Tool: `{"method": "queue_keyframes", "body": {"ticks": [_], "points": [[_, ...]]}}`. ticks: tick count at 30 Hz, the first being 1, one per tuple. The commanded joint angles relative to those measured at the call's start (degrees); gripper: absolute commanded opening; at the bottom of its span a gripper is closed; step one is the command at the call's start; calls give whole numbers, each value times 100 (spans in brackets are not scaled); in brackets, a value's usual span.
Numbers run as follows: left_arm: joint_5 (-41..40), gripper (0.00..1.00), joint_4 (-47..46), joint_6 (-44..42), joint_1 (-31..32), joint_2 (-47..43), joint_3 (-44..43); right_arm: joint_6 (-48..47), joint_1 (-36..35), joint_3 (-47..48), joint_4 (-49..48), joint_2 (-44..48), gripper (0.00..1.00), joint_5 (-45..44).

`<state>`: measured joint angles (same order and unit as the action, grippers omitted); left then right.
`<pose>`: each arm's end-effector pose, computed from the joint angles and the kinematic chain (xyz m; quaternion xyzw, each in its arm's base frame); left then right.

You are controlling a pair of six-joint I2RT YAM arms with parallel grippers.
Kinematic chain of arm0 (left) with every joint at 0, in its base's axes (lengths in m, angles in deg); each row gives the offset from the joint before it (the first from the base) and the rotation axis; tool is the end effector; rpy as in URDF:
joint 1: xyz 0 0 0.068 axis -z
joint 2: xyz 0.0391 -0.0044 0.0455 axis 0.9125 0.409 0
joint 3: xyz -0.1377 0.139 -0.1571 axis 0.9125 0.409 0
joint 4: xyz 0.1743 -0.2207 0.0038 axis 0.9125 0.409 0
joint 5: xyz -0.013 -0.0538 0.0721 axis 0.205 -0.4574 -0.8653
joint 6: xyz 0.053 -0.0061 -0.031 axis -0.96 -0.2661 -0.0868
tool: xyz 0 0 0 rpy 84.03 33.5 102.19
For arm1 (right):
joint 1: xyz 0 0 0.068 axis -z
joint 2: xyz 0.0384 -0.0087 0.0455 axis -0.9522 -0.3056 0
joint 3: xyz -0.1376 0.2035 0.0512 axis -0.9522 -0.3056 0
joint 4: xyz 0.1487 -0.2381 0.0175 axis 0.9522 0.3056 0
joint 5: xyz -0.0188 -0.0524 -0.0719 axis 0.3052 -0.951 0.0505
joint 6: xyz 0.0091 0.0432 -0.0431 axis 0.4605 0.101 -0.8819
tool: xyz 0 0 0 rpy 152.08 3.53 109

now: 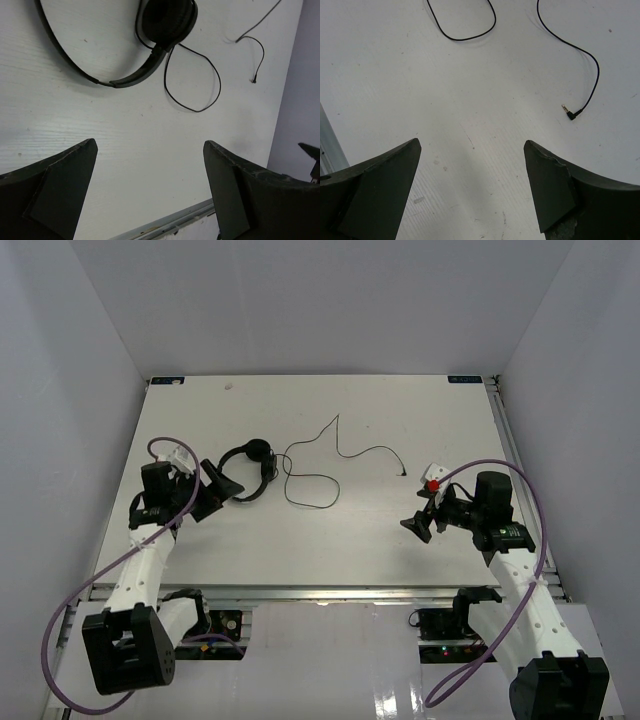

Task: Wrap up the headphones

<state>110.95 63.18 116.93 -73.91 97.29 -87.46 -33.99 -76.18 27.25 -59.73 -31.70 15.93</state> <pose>0.2412 0.0100 0.1947 -0.1940 0.8686 -0.3157 0.3289 0.2076 0.0468 0.2206 -0.4439 0.7021 0.1927 0.5224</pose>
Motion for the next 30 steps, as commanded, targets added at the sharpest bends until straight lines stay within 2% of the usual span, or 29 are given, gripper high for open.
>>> {"method": "queue_keyframes", "body": {"ticks": [1, 6, 14, 17, 21, 30], "points": [[-1042, 98, 882, 751, -12, 422, -801, -107, 10, 69, -12, 20, 90, 95], [-1548, 98, 1305, 797, -4, 1084, -1307, -87, 10, 89, -23, 82, 90, -23], [-2188, 96, 1503, 252, 84, 2359, -2238, -13, 10, 90, -70, 97, 90, -18], [-2300, 85, 1494, 122, 216, 2803, -2553, -6, 2, 81, -77, 90, 90, -68], [-2708, 79, 1494, -153, 560, 3448, -2972, 7, 10, 72, -81, 85, 90, -104], [-3238, 62, 1115, -213, 950, 3959, -2718, 29, 15, 64, -151, -2, 90, -187]]}}
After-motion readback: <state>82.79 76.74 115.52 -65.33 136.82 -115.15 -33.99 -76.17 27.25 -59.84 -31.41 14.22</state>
